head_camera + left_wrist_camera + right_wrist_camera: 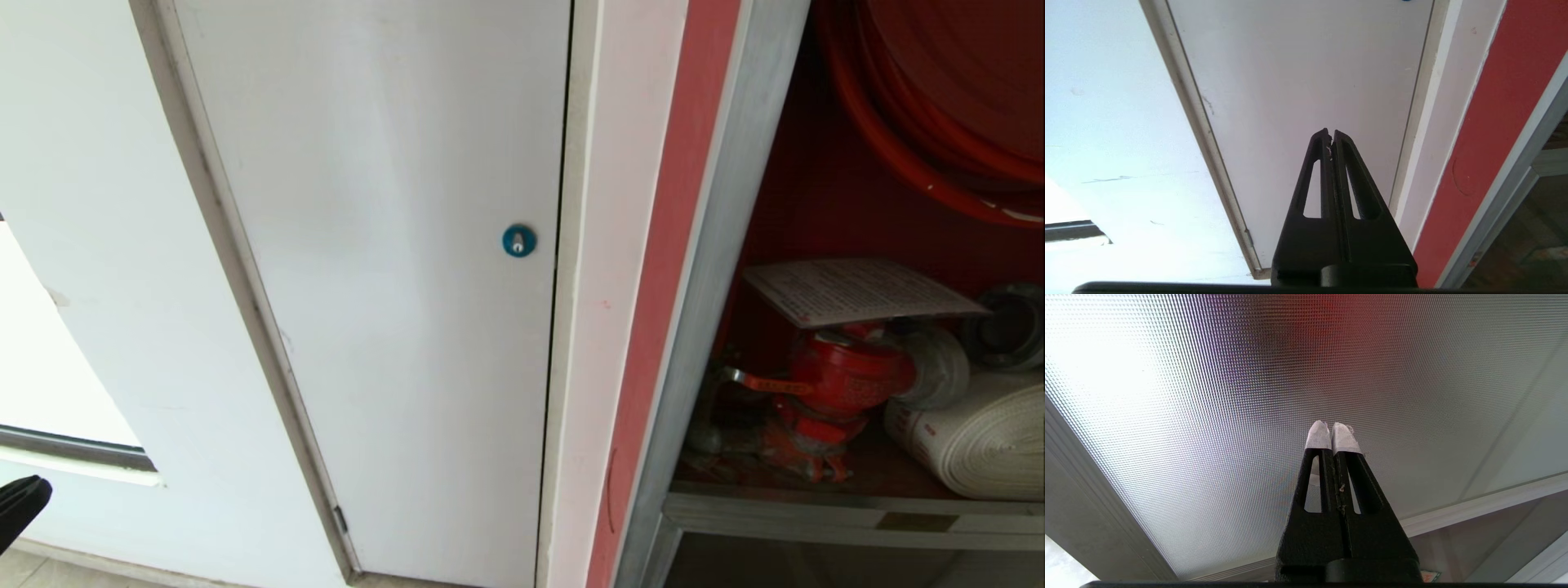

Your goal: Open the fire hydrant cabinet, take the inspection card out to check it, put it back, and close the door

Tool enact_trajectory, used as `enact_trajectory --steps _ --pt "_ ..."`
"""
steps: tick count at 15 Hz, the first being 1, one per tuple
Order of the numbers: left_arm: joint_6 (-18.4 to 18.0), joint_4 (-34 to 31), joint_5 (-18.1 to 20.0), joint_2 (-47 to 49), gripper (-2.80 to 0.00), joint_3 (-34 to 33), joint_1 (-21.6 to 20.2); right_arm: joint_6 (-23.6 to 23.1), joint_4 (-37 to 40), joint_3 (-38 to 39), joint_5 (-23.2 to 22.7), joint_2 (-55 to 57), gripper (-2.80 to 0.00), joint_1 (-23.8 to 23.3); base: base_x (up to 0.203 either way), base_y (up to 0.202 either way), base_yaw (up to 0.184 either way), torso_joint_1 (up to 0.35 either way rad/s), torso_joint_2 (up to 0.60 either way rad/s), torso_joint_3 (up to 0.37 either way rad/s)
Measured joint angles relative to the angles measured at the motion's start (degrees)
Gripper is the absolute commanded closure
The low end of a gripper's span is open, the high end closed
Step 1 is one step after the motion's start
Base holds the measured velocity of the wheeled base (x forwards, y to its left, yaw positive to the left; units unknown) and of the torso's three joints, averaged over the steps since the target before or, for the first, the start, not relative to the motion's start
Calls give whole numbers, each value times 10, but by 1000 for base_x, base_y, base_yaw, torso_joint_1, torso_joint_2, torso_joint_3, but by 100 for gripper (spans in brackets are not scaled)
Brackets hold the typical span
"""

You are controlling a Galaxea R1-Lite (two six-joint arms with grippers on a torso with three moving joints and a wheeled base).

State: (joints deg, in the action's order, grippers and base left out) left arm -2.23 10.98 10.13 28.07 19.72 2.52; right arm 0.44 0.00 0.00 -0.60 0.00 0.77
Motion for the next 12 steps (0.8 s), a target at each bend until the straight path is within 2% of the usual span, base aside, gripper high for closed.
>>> enact_trajectory --steps 3,5,7,12 --pt "-1 -5 -24 -56 0 -17 0 0 0 0 0 0 0 0 0 0 0 0 0 0" --pt "-1 -36 -29 -95 0 -22 0 0 0 0 0 0 0 0 0 0 0 0 0 0" --pt "-1 -68 -32 -135 0 -33 -6 0 0 0 0 0 0 0 0 0 0 0 0 0" --pt "-1 -75 -33 -214 0 -83 -17 0 0 0 0 0 0 0 0 0 0 0 0 0"
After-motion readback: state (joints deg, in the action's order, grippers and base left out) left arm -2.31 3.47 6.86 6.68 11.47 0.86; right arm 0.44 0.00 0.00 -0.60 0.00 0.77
